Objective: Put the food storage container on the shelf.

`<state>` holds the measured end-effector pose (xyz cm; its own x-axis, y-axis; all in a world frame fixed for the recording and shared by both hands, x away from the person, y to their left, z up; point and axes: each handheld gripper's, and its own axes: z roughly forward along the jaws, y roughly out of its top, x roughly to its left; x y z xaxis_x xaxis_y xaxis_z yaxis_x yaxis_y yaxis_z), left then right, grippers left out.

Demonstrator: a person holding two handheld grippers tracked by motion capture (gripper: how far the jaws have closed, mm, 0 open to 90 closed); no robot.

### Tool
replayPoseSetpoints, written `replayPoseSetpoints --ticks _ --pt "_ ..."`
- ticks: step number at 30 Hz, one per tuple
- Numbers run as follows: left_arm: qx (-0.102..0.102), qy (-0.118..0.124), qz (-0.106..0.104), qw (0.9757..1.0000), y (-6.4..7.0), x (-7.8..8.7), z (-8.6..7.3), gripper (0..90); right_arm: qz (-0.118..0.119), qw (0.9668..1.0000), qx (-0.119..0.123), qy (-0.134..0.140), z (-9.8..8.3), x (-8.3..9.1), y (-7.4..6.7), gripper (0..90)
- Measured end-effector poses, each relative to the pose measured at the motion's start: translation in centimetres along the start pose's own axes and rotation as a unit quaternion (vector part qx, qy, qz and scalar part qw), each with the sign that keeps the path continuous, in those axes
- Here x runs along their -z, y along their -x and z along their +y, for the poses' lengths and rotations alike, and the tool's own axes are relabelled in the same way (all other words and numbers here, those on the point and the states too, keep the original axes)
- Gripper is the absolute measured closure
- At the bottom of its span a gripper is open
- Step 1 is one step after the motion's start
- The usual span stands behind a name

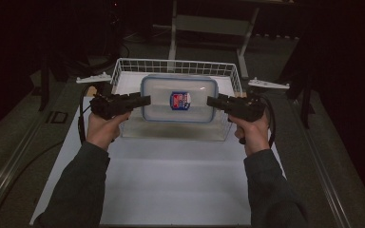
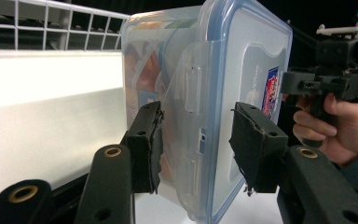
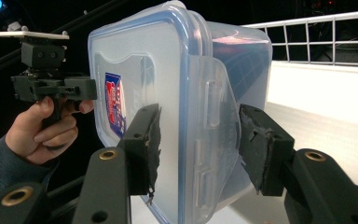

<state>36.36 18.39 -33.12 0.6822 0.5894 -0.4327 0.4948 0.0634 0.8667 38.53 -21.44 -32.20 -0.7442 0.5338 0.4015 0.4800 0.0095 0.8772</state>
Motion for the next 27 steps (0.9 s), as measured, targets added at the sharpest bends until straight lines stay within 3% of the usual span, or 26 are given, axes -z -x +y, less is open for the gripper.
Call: replayPoseSetpoints --ticks 9,27 --pt "0.0 0.012 0.01 0.9999 -0.6 -0.5 1.8 53.9 -0.003 0.9999 -0.01 0.002 1.2 -1.0 0.9 49.4" --pt "0.029 0.013 0.018 0.9994 -2.2 -1.9 1.4 53.2 -0.022 0.9994 -0.026 -0.005 1.7 -2.2 2.3 48.5"
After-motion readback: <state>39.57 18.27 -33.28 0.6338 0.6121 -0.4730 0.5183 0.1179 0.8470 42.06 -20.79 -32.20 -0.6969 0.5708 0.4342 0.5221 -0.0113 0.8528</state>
